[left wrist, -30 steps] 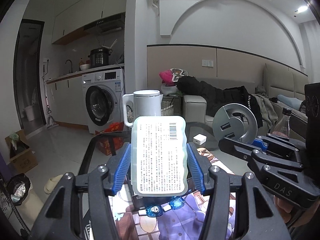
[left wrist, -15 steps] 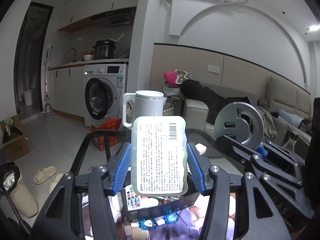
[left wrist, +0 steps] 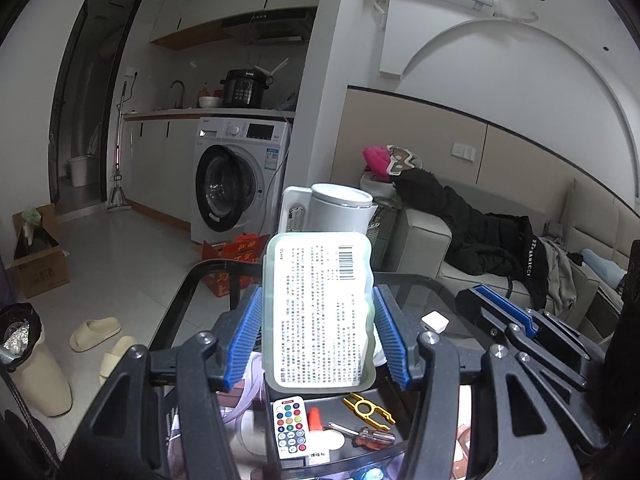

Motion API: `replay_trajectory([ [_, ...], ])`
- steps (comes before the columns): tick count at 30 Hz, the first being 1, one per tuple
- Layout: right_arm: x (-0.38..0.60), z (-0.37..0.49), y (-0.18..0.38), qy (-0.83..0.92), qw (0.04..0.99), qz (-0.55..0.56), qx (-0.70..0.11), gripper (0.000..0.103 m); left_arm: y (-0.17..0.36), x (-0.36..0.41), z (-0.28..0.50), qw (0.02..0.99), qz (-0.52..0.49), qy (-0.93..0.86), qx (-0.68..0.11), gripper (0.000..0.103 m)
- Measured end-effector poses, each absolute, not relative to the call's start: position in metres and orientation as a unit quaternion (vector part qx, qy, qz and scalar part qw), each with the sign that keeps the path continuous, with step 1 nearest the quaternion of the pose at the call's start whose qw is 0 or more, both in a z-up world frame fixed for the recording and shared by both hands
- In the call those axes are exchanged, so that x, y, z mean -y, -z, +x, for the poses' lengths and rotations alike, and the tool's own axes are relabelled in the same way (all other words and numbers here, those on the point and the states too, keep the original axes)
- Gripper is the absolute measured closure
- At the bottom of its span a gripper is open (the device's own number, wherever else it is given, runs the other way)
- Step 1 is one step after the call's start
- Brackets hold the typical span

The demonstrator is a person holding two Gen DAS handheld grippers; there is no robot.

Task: Organize rigid objects
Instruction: 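Raise the card with the left tool while the right tool raises the charger above the box, then lower the card into the box and open the left tool while the right tool releases the charger inside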

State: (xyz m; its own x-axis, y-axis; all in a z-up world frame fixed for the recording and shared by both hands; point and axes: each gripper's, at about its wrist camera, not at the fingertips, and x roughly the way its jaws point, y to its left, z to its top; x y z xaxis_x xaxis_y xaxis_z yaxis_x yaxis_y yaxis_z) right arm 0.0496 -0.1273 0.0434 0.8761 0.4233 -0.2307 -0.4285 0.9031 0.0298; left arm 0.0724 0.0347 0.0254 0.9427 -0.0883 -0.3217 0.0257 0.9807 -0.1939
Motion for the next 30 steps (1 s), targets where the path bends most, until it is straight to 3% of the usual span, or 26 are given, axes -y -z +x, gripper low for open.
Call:
replay_trajectory([
  [7, 0.13, 0.074, -0.027, -0.219, 0.962, -0.008, -0.165, 0.089, 0.003, -0.017, 0.103, 0.966, -0.068, 0.036, -0.247, 0.048],
  [14, 0.122, 0.119, 0.022, -0.216, 0.924, -0.03, -0.314, 0.089, 0.056, 0.004, 0.141, 0.923, -0.04, 0.028, -0.381, 0.048],
  [22, 0.121, 0.133, 0.059, -0.219, 0.89, -0.05, -0.397, 0.089, 0.084, 0.012, 0.152, 0.893, -0.021, 0.021, -0.449, 0.048],
  [30, 0.126, 0.136, 0.08, -0.223, 0.852, -0.043, -0.471, 0.091, 0.081, 0.021, 0.148, 0.889, 0.031, 0.023, -0.456, 0.048],
])
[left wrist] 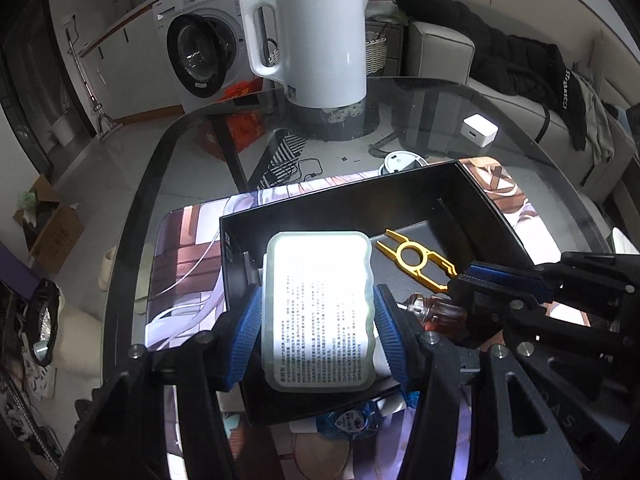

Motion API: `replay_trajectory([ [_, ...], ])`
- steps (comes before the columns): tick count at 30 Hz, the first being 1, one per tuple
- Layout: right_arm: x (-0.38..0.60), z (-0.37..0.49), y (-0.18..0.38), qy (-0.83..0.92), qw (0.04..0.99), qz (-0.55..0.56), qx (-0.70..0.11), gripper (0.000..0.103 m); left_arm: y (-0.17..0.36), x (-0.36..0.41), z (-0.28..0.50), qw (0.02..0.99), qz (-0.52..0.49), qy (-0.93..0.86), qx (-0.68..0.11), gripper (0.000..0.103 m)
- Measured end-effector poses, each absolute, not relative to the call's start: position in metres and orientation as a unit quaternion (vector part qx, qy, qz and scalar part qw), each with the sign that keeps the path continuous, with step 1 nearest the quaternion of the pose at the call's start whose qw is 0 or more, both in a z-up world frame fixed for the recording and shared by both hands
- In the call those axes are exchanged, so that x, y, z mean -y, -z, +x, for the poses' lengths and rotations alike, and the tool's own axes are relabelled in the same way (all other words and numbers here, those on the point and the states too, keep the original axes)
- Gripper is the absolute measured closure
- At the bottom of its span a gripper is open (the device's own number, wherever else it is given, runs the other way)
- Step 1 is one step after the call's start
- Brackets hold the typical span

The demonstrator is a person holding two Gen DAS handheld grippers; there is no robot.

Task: Organize rigid objects
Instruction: 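Lower the card into the box and open the left tool while the right tool releases the charger inside, then grasp the blue face-label bottle with the left tool while the right tool grasps the white-capped blue bottle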

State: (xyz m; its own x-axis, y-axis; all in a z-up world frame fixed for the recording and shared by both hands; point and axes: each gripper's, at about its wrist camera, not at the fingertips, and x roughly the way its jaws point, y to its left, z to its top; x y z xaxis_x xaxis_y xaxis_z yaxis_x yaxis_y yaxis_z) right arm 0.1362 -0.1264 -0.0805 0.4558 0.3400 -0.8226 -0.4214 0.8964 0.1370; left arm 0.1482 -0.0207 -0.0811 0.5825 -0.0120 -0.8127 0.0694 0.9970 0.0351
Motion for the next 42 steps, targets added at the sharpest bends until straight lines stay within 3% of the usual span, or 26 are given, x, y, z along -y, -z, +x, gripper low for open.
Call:
replay_trajectory([
  [7, 0.135, 0.133, 0.077, -0.242, 0.838, -0.009, -0.489, 0.091, 0.078, 0.02, 0.145, 0.886, 0.031, 0.034, -0.462, 0.044],
  [16, 0.176, 0.116, 0.019, -0.224, 0.895, 0.009, -0.385, 0.09, 0.045, -0.006, 0.121, 0.909, -0.025, 0.043, -0.414, 0.04],
  [26, 0.199, 0.115, 0.033, -0.224, 0.878, 0.024, -0.423, 0.089, 0.053, -0.021, 0.092, 0.896, -0.021, 0.052, -0.44, 0.039],
  [42, 0.135, 0.066, 0.084, -0.3, 0.823, -0.068, -0.477, 0.084, 0.11, 0.007, 0.09, 0.86, 0.049, 0.079, -0.502, 0.038],
])
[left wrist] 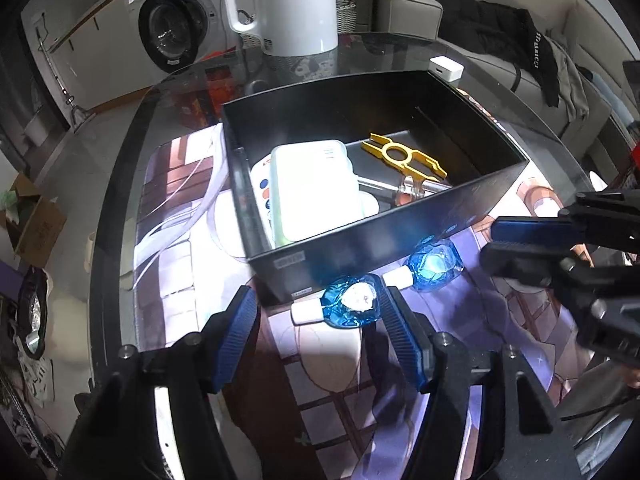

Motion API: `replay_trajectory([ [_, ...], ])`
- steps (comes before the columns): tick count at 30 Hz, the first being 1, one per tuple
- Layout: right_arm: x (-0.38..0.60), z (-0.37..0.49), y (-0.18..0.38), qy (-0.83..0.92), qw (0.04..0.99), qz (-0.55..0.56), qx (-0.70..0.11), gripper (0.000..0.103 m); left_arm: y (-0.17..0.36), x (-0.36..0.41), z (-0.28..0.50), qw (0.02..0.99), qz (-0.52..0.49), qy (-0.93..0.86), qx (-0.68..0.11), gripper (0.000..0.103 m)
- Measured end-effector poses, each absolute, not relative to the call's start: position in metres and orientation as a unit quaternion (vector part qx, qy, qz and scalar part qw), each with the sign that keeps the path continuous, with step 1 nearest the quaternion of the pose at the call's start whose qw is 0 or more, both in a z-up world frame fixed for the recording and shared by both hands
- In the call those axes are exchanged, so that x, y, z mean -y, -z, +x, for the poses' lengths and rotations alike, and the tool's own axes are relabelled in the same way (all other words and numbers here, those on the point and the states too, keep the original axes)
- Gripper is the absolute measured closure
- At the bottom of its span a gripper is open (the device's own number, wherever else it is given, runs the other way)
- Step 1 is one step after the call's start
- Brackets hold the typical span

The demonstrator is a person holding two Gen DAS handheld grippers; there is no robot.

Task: Organize rigid objects
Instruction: 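Grasp the blue face-label bottle with the left tool while the right tool grasps the white-capped blue bottle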

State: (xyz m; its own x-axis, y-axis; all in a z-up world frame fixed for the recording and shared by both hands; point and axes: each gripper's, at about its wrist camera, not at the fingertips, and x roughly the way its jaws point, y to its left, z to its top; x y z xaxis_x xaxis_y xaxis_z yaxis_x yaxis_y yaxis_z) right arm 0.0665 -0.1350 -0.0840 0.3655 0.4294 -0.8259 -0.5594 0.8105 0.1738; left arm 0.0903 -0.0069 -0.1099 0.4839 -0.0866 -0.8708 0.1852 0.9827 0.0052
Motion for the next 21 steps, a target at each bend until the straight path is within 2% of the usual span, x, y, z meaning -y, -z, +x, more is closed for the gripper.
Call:
replay_trajectory([
  [3, 0.124, 0.069, 0.094, -0.306, 0.822, -0.075, -0.474, 0.076, 0.115, 0.007, 0.094, 0.859, 0.051, 0.078, -0.504, 0.035],
  [5, 0.119, 0.072, 0.1, -0.309, 0.82, -0.069, -0.476, 0.074, 0.117, 0.004, 0.096, 0.859, 0.045, 0.078, -0.504, 0.033],
  [8, 0.114, 0.079, 0.107, -0.313, 0.819, -0.063, -0.477, 0.072, 0.117, 0.003, 0.096, 0.86, 0.044, 0.077, -0.503, 0.035],
  [10, 0.113, 0.083, 0.11, -0.319, 0.816, -0.05, -0.48, 0.072, 0.119, 0.0, 0.096, 0.852, 0.033, 0.093, -0.514, 0.041],
  [12, 0.115, 0.086, 0.112, -0.325, 0.813, -0.04, -0.481, 0.069, 0.122, -0.002, 0.097, 0.841, 0.016, 0.109, -0.53, 0.053],
  [16, 0.114, 0.087, 0.114, -0.33, 0.812, -0.04, -0.479, 0.063, 0.127, 0.005, 0.09, 0.837, 0.054, 0.104, -0.534, 0.067],
  [21, 0.109, 0.084, 0.115, -0.342, 0.803, -0.05, -0.485, 0.063, 0.126, 0.002, 0.081, 0.831, 0.05, 0.106, -0.544, 0.069],
])
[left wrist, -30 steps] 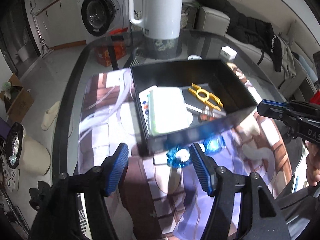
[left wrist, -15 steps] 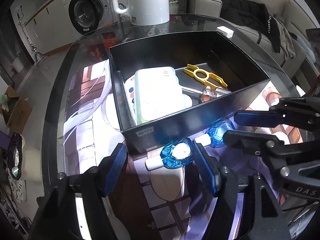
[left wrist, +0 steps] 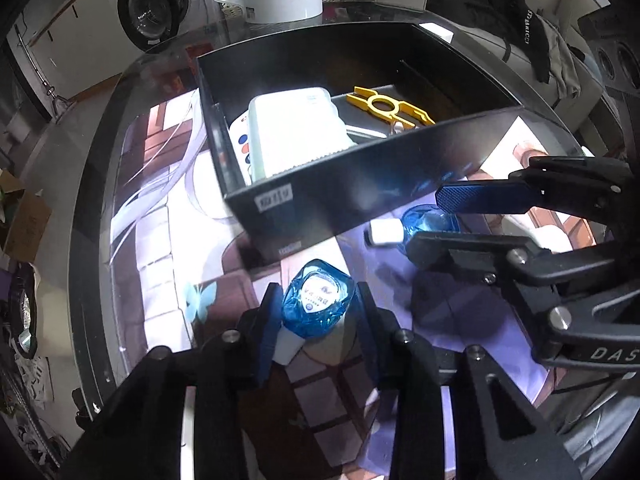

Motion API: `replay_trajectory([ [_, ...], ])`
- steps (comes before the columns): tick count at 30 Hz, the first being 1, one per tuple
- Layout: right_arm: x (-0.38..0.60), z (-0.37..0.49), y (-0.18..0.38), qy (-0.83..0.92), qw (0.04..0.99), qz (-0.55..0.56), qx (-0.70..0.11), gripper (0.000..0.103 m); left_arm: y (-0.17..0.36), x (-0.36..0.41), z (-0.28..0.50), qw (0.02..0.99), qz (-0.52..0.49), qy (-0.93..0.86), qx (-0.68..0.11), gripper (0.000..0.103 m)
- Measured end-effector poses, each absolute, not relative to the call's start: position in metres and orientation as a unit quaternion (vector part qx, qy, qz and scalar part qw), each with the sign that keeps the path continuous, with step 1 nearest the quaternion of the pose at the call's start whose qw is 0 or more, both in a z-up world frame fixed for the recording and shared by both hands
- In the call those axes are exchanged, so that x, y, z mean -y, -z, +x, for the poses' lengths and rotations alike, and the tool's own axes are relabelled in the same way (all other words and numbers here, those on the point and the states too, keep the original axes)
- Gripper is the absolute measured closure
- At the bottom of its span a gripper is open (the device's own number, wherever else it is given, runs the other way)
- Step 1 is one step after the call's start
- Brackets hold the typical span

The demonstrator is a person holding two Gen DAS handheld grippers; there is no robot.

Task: Organize rigid objects
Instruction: 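Grasp the blue face-label bottle with the left tool while the right tool grasps the white-capped blue bottle, then lift the blue bottle with the left tool while the right tool lifts the white-capped bottle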

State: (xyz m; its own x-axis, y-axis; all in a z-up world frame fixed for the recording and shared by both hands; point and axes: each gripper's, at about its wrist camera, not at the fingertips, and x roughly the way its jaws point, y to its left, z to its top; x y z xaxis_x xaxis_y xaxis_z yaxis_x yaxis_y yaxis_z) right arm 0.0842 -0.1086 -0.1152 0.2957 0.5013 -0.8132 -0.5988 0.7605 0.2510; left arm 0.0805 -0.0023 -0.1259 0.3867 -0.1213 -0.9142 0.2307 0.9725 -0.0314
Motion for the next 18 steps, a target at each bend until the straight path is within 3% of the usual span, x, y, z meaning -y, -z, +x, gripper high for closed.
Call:
replay_trajectory([
  [7, 0.101, 0.073, 0.108, -0.345, 0.799, -0.081, -0.486, 0.063, 0.126, -0.011, 0.077, 0.83, 0.042, 0.098, -0.548, 0.068],
  [14, 0.075, 0.082, 0.132, -0.316, 0.798, -0.136, -0.495, 0.063, 0.128, -0.016, 0.074, 0.834, 0.044, 0.09, -0.542, 0.061],
  [18, 0.071, 0.074, 0.134, -0.307, 0.794, -0.166, -0.497, 0.071, 0.128, -0.017, 0.077, 0.837, 0.059, 0.084, -0.537, 0.054],
])
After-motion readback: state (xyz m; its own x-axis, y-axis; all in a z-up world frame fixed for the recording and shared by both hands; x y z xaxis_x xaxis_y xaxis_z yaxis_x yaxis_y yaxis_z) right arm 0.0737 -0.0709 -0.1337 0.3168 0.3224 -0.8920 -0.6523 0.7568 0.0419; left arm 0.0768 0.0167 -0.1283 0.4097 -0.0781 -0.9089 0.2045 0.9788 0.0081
